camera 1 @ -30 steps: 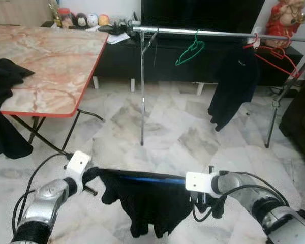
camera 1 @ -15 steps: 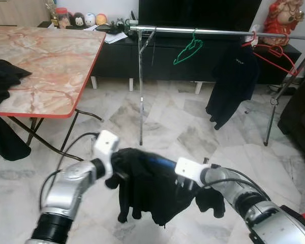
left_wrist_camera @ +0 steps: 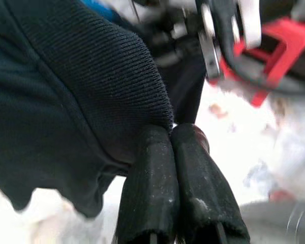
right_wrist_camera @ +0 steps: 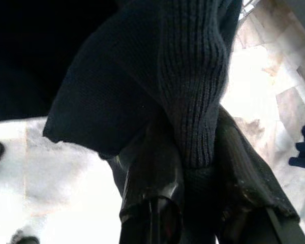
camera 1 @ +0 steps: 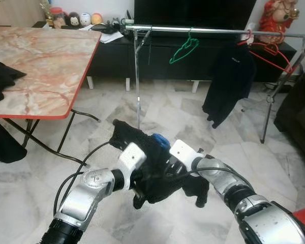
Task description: Hang hanger
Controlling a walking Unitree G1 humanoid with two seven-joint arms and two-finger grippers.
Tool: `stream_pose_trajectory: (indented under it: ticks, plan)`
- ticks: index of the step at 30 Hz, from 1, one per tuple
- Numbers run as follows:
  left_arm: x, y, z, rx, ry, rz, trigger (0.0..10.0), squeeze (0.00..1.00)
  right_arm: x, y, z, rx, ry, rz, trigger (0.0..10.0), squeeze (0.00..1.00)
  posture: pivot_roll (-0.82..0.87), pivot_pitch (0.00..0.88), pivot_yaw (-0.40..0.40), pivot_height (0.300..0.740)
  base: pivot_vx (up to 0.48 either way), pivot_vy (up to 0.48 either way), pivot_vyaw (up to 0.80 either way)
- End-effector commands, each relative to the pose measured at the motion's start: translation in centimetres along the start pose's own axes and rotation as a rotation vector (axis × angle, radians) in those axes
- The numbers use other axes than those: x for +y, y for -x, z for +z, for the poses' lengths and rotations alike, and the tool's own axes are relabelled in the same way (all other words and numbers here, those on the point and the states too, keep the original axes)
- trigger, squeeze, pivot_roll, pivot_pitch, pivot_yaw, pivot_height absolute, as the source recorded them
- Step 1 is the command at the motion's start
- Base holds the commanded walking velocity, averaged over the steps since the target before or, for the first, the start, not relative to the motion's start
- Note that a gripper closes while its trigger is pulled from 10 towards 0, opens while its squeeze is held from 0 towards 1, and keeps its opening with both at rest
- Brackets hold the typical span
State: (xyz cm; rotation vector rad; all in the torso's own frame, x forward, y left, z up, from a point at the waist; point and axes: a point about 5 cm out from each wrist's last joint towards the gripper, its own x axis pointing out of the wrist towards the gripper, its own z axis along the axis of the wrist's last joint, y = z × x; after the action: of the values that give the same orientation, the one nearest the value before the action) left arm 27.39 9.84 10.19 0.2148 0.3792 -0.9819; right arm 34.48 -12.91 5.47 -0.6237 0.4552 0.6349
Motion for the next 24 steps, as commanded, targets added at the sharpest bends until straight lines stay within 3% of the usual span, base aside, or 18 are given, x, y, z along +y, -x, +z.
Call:
stream_pose_trajectory:
  ticks: [1,2,3,4,5,6,13,14,15,16,24]
  plan:
    - [-0.6,-0.3,-0.3,0.038,-0.049,-0.044,0.0,0.0,-1.3,0.1,2.0,-0.085,-0.03,-0.038,0.0,0.0,0.08,0.0,-0.079,0.74,0.0,0.0,0.0]
    - [-0.7,-0.3,-0.4,0.047,-0.057,-0.048,0.0,0.0,-1.4,0.1,2.1,-0.089,-0.036,-0.039,0.0,0.0,0.08,0.0,-0.079,0.74,0.0,0.0,0.0]
    - [-0.9,-0.2,-0.7,0.081,-0.098,-0.072,0.8,0.0,-1.4,0.1,2.3,-0.095,-0.027,-0.032,0.0,0.0,0.08,0.0,-0.079,0.74,0.0,0.0,0.0]
    - [-1.0,-0.2,-0.8,0.089,-0.114,-0.082,2.7,0.0,-1.4,0.0,2.3,-0.096,-0.024,-0.031,0.0,0.0,0.08,0.0,-0.078,0.74,0.0,0.0,0.0]
    - [-1.0,-0.2,-0.9,0.096,-0.131,-0.084,5.9,0.0,-1.3,0.0,2.4,-0.099,-0.027,-0.029,0.0,0.0,0.08,0.0,-0.078,0.74,0.0,0.0,0.0]
    - [-0.9,-0.2,-1.0,0.107,-0.144,-0.076,10.0,0.0,-1.3,0.0,2.5,-0.111,-0.033,-0.024,0.0,0.0,0.08,0.0,-0.078,0.74,0.0,0.0,0.0]
    - [-0.4,0.3,-0.9,0.085,-0.152,-0.07,10.0,0.01,-1.3,0.2,2.8,-0.159,-0.037,0.004,0.0,0.0,0.08,0.0,-0.079,0.74,0.0,0.0,0.0]
    - [-0.5,0.4,-0.9,0.081,-0.153,-0.08,10.0,0.91,-1.3,0.3,2.6,-0.157,-0.038,0.007,0.0,0.0,0.08,0.0,-0.08,0.74,0.0,0.0,0.0]
    - [-0.7,0.5,-0.7,0.051,-0.171,-0.099,10.0,0.91,-1.3,0.3,2.5,-0.154,-0.039,0.009,0.0,0.0,0.08,0.0,-0.08,0.74,0.0,0.0,0.0]
    - [-0.8,0.6,-0.5,0.034,-0.16,-0.106,10.0,1.0,-1.3,0.3,2.4,-0.153,-0.035,0.012,0.0,0.0,0.08,0.0,-0.08,0.74,0.0,0.0,0.0]
    - [-1.6,0.8,-0.4,0.016,-0.15,-0.172,10.0,1.0,-1.3,0.4,2.4,-0.162,-0.033,0.019,0.0,0.0,0.08,0.0,-0.078,0.74,0.0,0.0,0.0]
